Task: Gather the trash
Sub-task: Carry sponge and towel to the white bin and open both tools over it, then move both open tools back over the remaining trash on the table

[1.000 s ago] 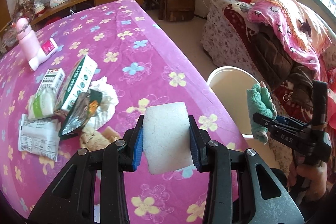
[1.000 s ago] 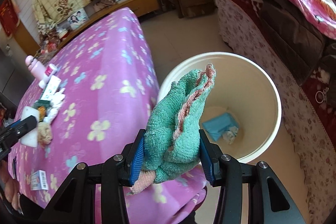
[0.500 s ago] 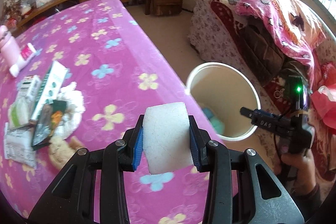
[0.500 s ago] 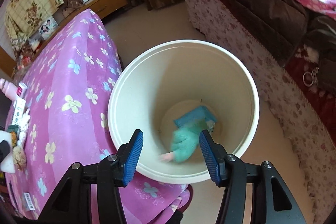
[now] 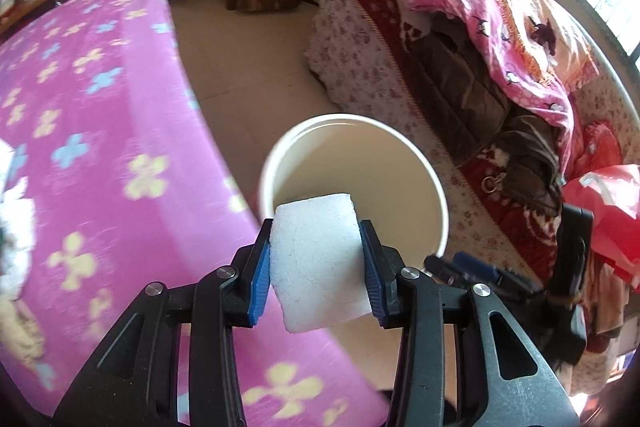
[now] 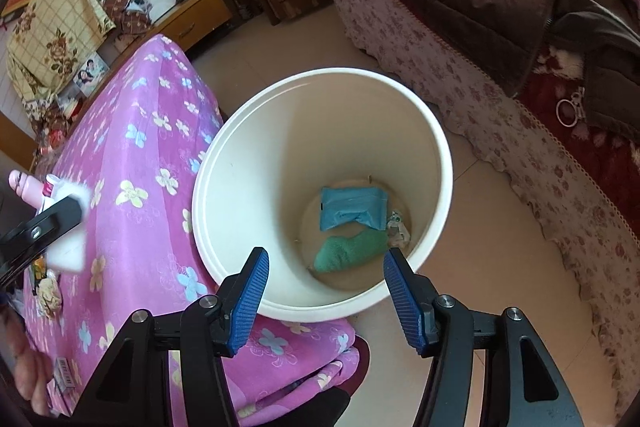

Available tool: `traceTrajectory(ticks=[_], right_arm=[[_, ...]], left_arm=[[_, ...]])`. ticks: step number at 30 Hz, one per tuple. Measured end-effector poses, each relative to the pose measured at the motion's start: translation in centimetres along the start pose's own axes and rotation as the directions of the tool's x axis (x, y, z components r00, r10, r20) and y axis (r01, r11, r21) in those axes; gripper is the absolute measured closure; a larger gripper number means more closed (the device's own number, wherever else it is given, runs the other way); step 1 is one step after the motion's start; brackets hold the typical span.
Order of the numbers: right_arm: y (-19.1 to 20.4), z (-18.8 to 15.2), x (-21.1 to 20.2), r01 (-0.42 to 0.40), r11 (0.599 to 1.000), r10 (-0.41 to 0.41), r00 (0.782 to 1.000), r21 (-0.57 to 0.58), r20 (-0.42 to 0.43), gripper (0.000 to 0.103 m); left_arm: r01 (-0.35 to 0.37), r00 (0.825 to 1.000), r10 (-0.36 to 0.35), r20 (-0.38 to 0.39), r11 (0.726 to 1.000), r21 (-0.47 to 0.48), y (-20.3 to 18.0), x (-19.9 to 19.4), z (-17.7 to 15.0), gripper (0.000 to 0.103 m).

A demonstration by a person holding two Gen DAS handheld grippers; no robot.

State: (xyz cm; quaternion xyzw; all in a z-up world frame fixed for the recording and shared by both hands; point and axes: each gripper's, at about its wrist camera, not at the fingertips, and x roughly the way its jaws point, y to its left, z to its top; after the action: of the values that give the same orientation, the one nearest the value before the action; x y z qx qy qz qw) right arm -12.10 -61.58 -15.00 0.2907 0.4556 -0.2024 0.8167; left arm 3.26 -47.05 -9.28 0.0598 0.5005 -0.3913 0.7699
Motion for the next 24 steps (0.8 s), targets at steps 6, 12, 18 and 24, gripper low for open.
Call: traceTrajectory(ticks=[6, 12, 18, 24], right_arm=[[0.4, -0.2, -1.2, -0.028, 1.0, 0.028, 1.0, -0.01, 0.01, 0.045], [2.6, -0.4, -3.1, -0.058, 0.997, 0.061, 0.997, -0.049, 0.045, 0.044], [7.4, -1.4, -4.4, -0.103, 0.984, 0.114, 0.991, -0.147, 0.071, 0.043], [13.6, -2.9, -4.7, -0.138, 0.959, 0.162, 0.984, -0.247, 0.078, 0.043]], left_arm=[[0.064, 0.998, -0.064, 0.003, 0.996, -0.068, 0.1, 1.4, 0.4, 0.037], [0.02, 1.0, -0.019, 0.018, 0.996, -0.086, 1.6, -1.7, -0.5, 0.037], [-0.171, 0.979, 0.176, 0.105, 0.984, -0.054, 4.5, -7.8, -3.0, 0.037], [-0.309, 0.936, 0.318, 0.152, 0.948, -0.078, 8.6, -12.4, -5.7, 0.037]])
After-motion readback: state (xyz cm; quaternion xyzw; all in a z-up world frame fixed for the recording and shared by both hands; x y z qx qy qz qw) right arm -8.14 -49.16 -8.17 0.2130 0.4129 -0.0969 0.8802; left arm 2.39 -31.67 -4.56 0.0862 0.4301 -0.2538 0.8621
